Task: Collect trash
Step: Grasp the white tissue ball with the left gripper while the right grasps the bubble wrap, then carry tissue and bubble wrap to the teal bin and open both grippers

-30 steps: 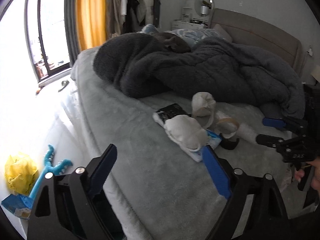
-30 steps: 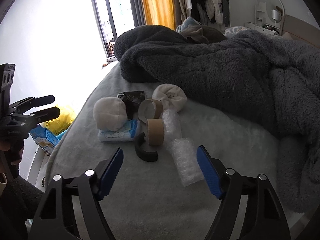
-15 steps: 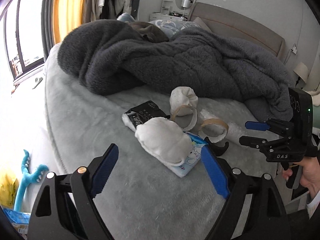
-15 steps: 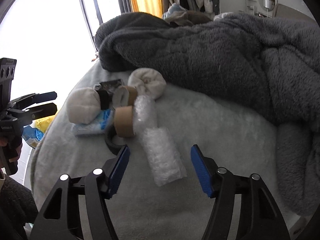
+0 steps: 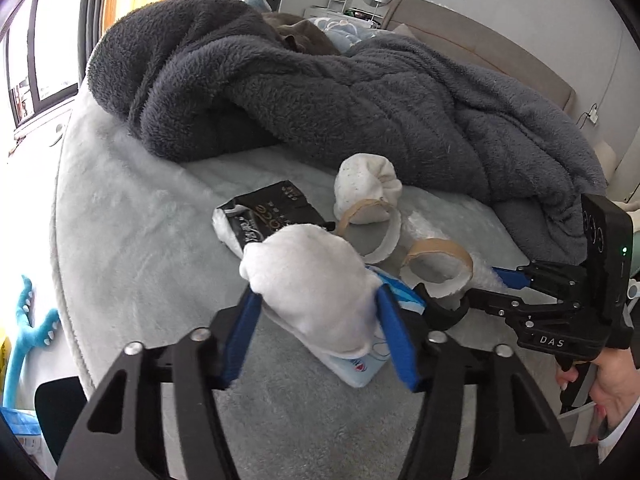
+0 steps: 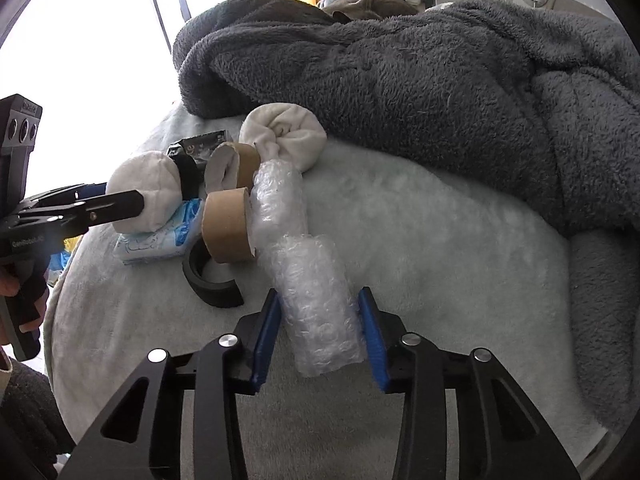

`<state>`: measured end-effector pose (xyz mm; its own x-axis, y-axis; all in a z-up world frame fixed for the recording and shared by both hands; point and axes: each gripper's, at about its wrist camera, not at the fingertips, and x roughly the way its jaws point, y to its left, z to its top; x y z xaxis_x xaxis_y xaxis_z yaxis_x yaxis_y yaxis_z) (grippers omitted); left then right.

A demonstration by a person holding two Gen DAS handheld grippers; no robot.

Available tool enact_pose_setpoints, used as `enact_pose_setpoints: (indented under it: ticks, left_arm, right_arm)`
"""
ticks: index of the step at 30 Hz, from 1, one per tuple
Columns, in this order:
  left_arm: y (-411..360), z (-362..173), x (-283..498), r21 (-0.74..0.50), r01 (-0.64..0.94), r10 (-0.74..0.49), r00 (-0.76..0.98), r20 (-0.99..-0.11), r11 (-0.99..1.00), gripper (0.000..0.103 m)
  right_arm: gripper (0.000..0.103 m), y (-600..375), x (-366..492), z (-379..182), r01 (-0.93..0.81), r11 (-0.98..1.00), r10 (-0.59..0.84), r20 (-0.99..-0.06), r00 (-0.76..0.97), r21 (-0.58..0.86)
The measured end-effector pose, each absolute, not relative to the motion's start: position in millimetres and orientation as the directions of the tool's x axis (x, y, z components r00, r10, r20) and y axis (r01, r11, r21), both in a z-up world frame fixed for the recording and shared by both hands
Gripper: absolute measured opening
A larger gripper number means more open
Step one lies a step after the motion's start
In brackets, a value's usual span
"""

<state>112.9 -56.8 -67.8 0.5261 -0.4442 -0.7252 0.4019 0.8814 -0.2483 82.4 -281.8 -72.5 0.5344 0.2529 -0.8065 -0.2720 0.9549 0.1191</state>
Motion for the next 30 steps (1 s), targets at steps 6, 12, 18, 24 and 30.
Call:
enact_pose_setpoints:
  ticks: [6,12,18,24,30]
  left_arm:
    - [-56,-64,109,-0.279,0.418,-0.480,0.521,-0.706,0.865,0.038]
    - [-41,-41,94,-0.205,0.397,-0.424,0.605,-0.674,0.894,0.038]
    - [-14,-41,85,-0.110,0.349,-0.325,0.652,-0.685,0.931,0.038]
    - [23,-45,82,-0.101,0.281,-0.269,0.658,-0.704,0.954,0.038]
    - [57,-54,71,-0.105,0.225,-0.231,0.662,-0.712,0.969,0.038]
  right_arm:
    - [0.039,-286,80,-48,-0.217,0.971,0.215,-0.777,0.592,0.104]
    - [0.039,-284,78,-26,-0.175,0.977,0.206,-0.728,0.654,0.120]
    - [0.039,-263,76,1,-0.161,0.976,0.220,-0.670,0.709,0.150]
    - [0.039,-218,85,4,-0.212,0.958,0.288,-0.663,0.691,0.196]
    - [0.038,-158,89,0,-0.279,0.937,0.346,-0.685,0.642,0.211]
